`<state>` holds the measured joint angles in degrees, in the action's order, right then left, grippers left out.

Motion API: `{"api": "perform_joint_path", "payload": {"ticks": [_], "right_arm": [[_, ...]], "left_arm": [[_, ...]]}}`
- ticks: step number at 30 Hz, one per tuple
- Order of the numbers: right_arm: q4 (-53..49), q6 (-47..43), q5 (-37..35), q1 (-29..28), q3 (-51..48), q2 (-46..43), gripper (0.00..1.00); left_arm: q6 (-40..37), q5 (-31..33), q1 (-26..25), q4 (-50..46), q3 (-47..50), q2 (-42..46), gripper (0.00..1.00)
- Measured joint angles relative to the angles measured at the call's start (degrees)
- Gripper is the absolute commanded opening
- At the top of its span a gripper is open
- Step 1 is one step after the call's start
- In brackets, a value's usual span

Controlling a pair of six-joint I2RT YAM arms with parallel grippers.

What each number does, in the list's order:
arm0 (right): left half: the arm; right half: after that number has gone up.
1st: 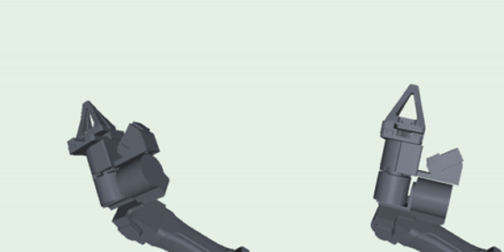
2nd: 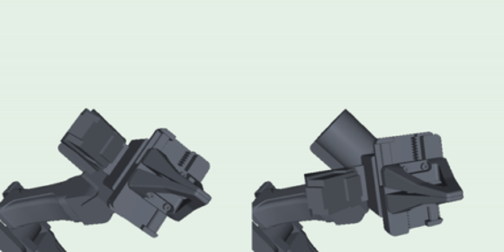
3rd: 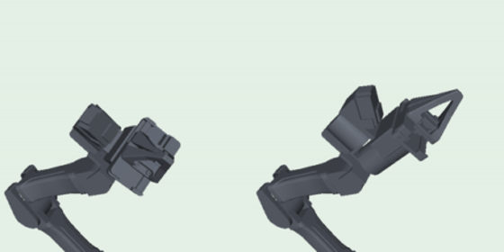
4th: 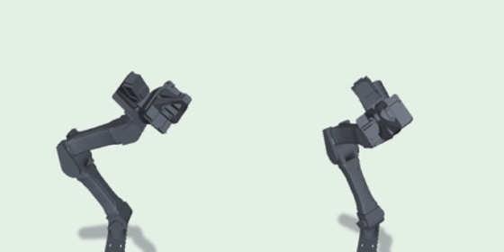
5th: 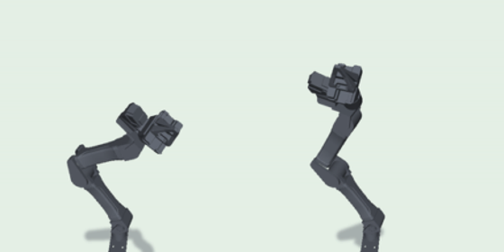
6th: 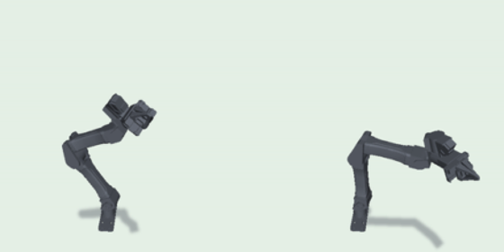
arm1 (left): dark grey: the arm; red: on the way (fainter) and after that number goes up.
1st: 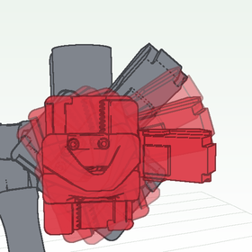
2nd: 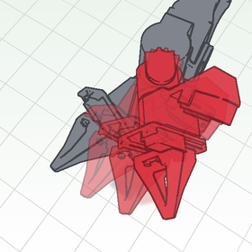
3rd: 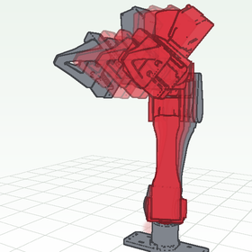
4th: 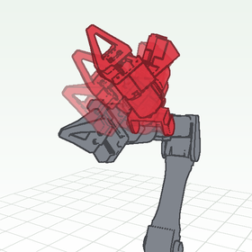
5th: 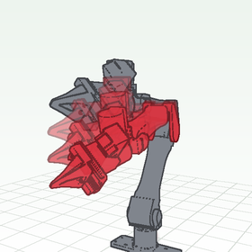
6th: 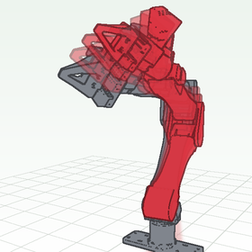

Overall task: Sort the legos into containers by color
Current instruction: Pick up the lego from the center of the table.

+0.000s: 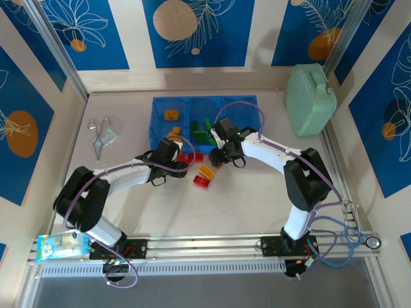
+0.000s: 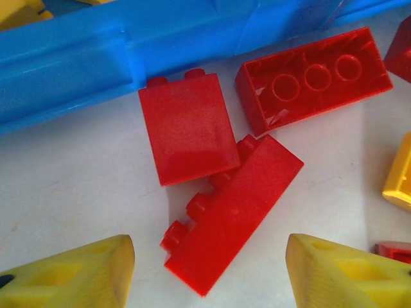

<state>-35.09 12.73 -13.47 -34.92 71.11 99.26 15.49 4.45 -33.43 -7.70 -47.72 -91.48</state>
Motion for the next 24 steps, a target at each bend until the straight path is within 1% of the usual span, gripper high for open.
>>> {"api": "perform_joint_path", "payload": {"ticks": [5, 10, 16, 18, 21, 24], "right_arm": [[0.61, 1.29, -0.02, 0.15, -2.93, -3.82, 0.61], [1.11, 2.73, 0.04, 1.64, -6.05, -8.39, 0.61], [1.75, 4.28, 0.96, 4.7, -8.66, -13.75, 0.6], [2.08, 4.76, 1.31, 5.51, -9.6, -15.17, 0.6], [2.47, 5.35, 1.73, 6.16, -10.56, -16.63, 0.6], [3.06, 5.88, 1.77, 6.82, -11.72, -17.81, 0.59]], "left_arm": [[-1.7, 0.0, 0.04, -0.22, -2.93, -3.93, 0.55], [-3.34, -0.37, -0.28, -0.81, -4.68, -5.86, 0.42], [-4.33, 0.44, -2.36, -2.16, -5.18, -5.81, 0.26], [-4.5, 0.33, -3.26, -2.64, -5.18, -5.62, 0.24], [-4.48, -0.48, -4.31, -4.17, -5.16, -4.39, 0.23], [-4.44, -1.81, -5.64, -5.81, -5.2, -1.33, 0.23]]}}
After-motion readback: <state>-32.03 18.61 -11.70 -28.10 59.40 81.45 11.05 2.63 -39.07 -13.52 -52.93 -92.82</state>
